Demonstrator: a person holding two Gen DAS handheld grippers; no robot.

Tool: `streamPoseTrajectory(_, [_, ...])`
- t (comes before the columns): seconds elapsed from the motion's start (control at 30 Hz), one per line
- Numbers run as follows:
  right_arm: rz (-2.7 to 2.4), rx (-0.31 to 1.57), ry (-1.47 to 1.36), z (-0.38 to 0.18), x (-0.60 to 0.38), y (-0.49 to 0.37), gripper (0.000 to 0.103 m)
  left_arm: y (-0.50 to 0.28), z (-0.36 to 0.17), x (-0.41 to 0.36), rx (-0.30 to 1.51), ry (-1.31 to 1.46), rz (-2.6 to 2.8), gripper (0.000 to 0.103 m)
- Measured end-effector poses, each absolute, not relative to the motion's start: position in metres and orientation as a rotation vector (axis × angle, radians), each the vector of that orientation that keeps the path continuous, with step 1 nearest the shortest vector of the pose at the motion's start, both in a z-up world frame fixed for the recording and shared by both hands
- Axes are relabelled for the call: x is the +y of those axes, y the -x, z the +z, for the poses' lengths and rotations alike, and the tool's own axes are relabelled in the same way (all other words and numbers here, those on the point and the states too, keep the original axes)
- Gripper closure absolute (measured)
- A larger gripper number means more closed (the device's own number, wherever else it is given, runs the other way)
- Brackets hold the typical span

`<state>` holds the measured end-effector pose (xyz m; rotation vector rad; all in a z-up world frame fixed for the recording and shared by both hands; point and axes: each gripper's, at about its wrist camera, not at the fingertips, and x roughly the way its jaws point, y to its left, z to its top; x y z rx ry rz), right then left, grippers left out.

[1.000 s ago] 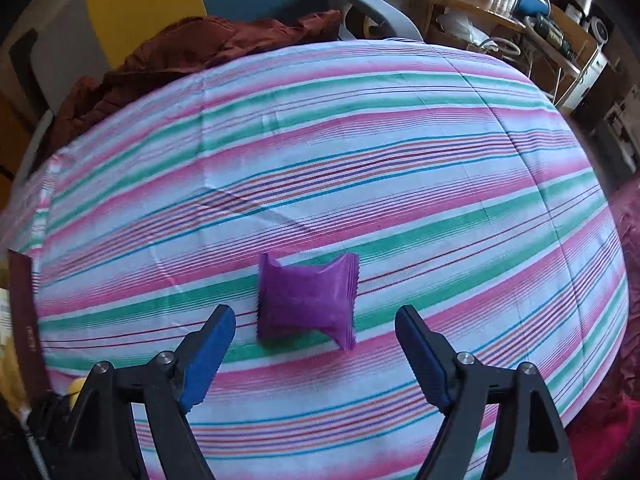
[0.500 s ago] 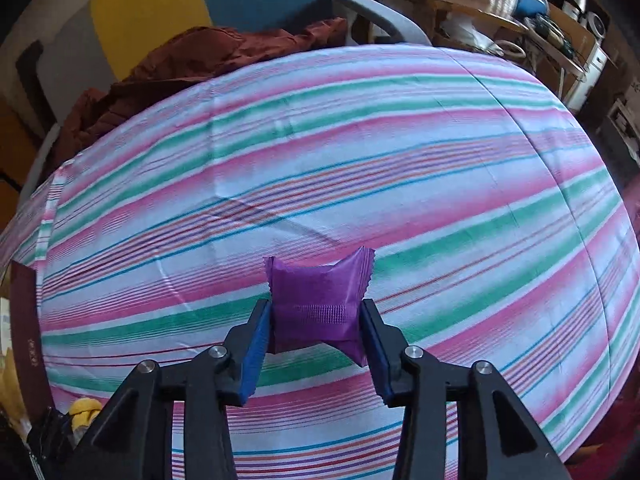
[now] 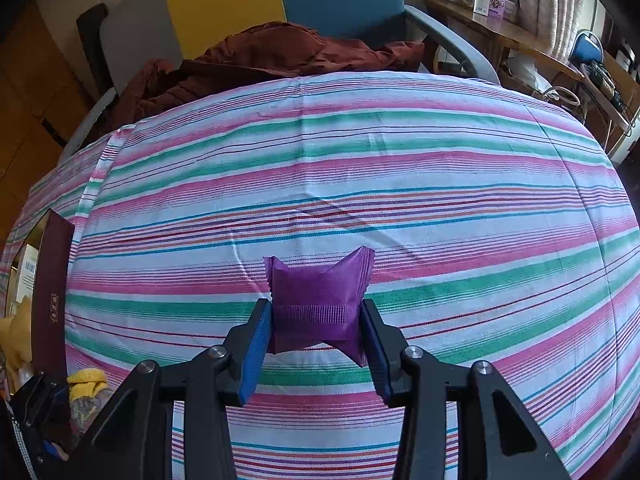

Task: Organize objects
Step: 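Carry the knitted pouch and purple piece over the gold tray with both tools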

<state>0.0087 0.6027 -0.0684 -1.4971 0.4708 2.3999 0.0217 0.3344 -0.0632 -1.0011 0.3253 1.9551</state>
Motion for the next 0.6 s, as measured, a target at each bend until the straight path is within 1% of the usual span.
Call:
streamPoseTrajectory(0.43, [2.390,0.483,1.481,-0.066,0.605,-0.016,0.059,-0.026,-0.018,0.301,0.282,0.910,2.032,0.046])
streamPoseTrajectory(0.6, [2.401,0.466,1.514,-0.062,0.585,-0.014,0.059,-0.023,-0.003,0.280,0.266,0.884,2.070,0.046])
